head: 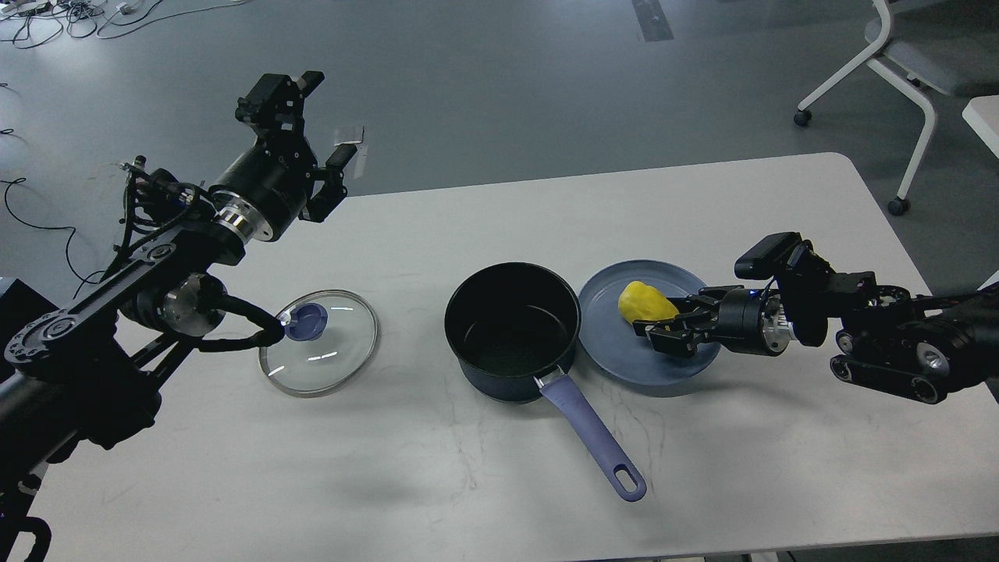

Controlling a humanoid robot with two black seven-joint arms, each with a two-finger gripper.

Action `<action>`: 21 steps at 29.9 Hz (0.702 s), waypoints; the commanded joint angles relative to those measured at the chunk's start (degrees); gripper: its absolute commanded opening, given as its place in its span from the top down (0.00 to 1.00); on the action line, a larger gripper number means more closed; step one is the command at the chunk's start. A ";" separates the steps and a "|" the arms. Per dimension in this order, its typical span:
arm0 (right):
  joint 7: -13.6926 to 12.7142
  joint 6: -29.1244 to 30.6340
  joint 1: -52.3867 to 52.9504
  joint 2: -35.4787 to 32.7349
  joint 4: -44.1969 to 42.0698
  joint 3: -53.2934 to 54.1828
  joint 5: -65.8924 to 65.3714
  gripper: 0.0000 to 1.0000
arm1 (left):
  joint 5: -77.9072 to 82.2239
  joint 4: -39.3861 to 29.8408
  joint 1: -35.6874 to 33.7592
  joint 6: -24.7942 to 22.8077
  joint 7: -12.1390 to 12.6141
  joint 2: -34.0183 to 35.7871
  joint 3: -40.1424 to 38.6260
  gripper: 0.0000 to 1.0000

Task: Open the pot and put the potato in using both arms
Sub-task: 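Lift the potato and carry it over the open saucepan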

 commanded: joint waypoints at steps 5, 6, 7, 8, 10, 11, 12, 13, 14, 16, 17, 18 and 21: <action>1.53 -0.01 0.74 0.90 -1.22 -0.19 0.14 0.78 | 0.35 -0.01 0.47 0.00 -1.43 -0.02 0.13 0.01; 1.53 -0.10 1.79 0.82 -0.87 -0.02 0.23 0.78 | 0.35 -0.01 0.47 0.00 -1.43 -0.02 0.13 0.01; 1.53 -0.36 3.11 0.64 -0.52 0.16 0.32 0.78 | 0.35 -0.01 0.47 0.00 -1.43 -0.11 0.22 0.01; 1.53 -0.54 3.73 0.55 -0.43 0.25 0.41 0.78 | 0.35 -0.01 0.47 0.00 -1.43 -0.11 0.22 0.01; 1.70 -2.12 6.10 0.38 0.18 0.42 0.85 0.78 | 0.26 -0.10 0.47 0.00 -1.43 -0.11 0.22 0.01; 2.14 -2.65 6.98 0.38 0.62 0.42 0.85 0.78 | 0.26 -0.01 0.47 0.00 -1.43 -0.11 0.22 0.01; 2.72 -3.61 8.38 0.55 1.85 0.42 0.94 0.78 | 0.26 -0.01 0.47 0.00 -1.34 -0.20 0.13 0.01; 2.72 -4.31 9.61 0.99 2.73 0.42 0.85 0.78 | 0.26 -0.10 0.47 -0.18 -1.17 -0.37 -0.04 0.01; 2.72 -4.67 10.15 1.08 3.00 0.42 0.94 0.78 | 0.26 -0.10 0.47 -0.27 -1.16 -0.46 -0.13 0.01; 2.72 -5.55 11.55 2.65 3.09 0.42 1.11 0.78 | 0.17 -0.10 0.47 -1.32 -1.08 -0.73 -0.48 0.01; 2.72 -5.73 11.91 3.18 3.00 0.42 1.20 0.78 | 0.17 -0.10 0.47 -1.50 -1.08 -0.81 -0.66 0.01; 2.72 -5.90 12.17 4.23 3.00 0.42 1.55 0.78 | 0.17 -0.10 0.47 -1.67 -0.99 -1.16 -0.92 0.01; 2.72 -5.55 12.17 7.13 3.18 0.16 3.21 0.78 | 0.08 -0.10 0.82 -1.85 -0.64 -1.34 -1.19 0.01</action>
